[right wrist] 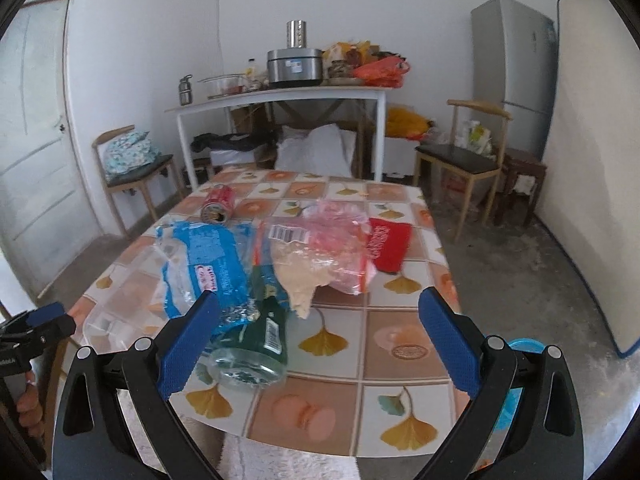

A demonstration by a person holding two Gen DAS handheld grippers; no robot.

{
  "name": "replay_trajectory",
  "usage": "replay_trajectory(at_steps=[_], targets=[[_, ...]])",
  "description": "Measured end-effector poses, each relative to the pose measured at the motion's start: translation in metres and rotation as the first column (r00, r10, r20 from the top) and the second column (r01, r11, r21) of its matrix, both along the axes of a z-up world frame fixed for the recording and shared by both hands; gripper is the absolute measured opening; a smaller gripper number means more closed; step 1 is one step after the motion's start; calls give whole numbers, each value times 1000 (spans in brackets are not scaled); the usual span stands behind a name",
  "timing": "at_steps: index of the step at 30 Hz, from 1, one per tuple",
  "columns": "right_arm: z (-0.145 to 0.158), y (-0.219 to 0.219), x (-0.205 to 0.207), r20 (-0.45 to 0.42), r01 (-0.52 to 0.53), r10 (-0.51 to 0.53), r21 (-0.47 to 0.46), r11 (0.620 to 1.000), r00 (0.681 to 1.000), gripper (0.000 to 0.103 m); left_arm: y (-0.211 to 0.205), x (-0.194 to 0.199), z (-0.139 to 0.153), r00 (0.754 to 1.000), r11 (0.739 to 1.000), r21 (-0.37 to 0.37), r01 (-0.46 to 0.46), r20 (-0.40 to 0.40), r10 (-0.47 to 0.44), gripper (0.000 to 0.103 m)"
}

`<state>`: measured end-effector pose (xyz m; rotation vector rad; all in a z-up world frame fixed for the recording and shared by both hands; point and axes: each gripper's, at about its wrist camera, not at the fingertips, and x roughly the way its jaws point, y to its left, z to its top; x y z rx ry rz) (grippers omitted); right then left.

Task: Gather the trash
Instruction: 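Reach the right gripper over the table and grasp the clear zip bag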

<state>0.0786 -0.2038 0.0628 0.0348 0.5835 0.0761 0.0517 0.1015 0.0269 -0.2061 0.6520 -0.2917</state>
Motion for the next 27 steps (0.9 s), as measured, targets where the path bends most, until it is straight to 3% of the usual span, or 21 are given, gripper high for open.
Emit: replay_trajectory(at_steps=[5,11,21,24,27], targets=[[-3,1,13,-55,-51,53,30,998,997,97,-6,16,5,999,999,32,38,-2,-37,95],[-9,-14,32,-94,-49,60,116,992,994,97,-19,37,5,995,996,-20,86,-52,-87,94],[-8,-39,106,-131,-112,142,214,970,981,97,-60,62,22,982,981,-43,190,8,-189,94],[-10,-41,118,-125,-133,154,166,977,980,97,-68,69,26,980,979,-45,197,17,-197,94],[-16,-33,114,-89,-183,180,-24,983,980,96,-74,73,25,979,978,-42,204,12,-204,94]])
